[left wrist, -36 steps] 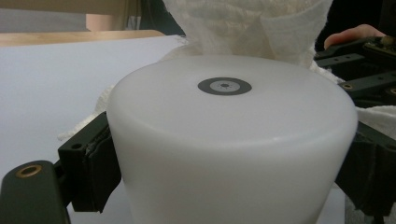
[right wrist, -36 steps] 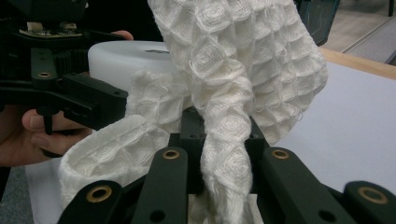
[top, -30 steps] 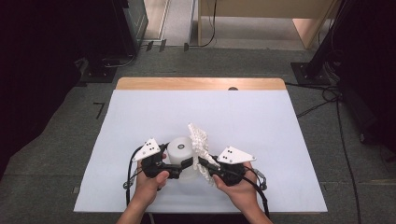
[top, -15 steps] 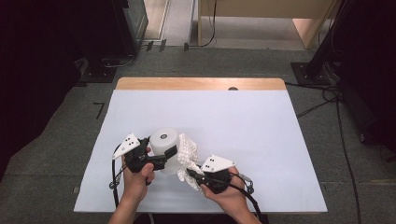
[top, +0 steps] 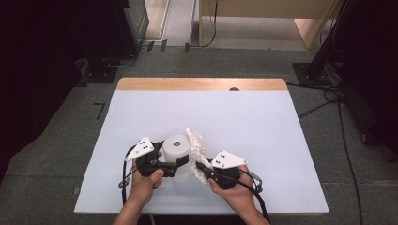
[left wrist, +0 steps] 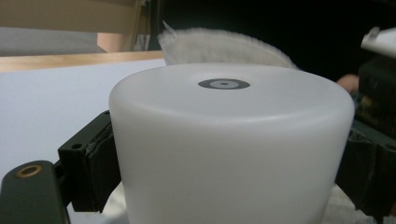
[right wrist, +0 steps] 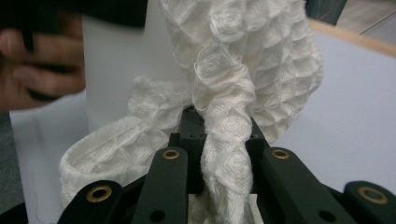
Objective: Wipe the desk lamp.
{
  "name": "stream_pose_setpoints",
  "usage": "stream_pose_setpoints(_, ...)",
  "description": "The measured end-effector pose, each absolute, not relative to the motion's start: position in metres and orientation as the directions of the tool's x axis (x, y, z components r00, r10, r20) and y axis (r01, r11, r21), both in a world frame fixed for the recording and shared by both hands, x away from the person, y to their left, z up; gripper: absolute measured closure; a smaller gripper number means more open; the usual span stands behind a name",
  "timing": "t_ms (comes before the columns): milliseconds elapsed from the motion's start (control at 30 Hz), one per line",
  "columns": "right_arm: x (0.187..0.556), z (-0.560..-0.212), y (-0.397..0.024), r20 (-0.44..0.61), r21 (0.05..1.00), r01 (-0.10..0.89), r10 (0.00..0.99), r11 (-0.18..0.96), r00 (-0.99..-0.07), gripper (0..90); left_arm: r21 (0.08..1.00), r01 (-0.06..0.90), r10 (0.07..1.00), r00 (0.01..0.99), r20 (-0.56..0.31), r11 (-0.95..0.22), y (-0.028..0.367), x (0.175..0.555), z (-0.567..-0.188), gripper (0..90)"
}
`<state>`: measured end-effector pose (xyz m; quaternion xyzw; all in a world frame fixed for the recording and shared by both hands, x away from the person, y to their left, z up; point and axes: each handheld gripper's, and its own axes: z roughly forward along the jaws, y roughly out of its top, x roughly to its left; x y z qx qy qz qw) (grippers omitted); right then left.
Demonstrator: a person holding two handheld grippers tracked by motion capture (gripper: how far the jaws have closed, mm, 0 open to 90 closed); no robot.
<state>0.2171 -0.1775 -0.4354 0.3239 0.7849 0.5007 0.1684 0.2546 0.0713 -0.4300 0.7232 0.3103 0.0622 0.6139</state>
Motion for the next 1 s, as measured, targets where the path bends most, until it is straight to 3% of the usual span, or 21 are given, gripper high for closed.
stream_pose_setpoints(200,0.221,-0.425,-0.194,0.060,0.918,0.319,0.713,0.236,-0.699,77.3,0.937,0.333,0.513,0.825,-0.236,-0.104,0.059,0.252,-0.434,8.7)
stream_pose_setpoints(467,0.227,-0.417,-0.217,0.081,0.934,0.315,0.757,0.171,-0.649,77.4,0.968,0.206,0.694,0.718,-0.050,-0.143,0.073,0.264,-0.451,8.5)
stream_pose_setpoints(667,0.229,-0.418,-0.221,0.084,0.932,0.321,0.763,0.168,-0.641,77.4,0.951,0.190,0.735,0.676,0.053,-0.244,0.072,0.263,-0.466,8.4)
stream_pose_setpoints(867,0.229,-0.419,-0.220,0.083,0.931,0.322,0.758,0.172,-0.646,77.4,0.955,0.188,0.758,0.650,0.055,-0.231,0.076,0.254,-0.470,8.2)
stream_pose_setpoints(1000,0.229,-0.420,-0.221,0.084,0.931,0.323,0.759,0.172,-0.646,77.4,0.947,0.232,0.807,0.588,0.046,-0.224,0.072,0.248,-0.471,3.4)
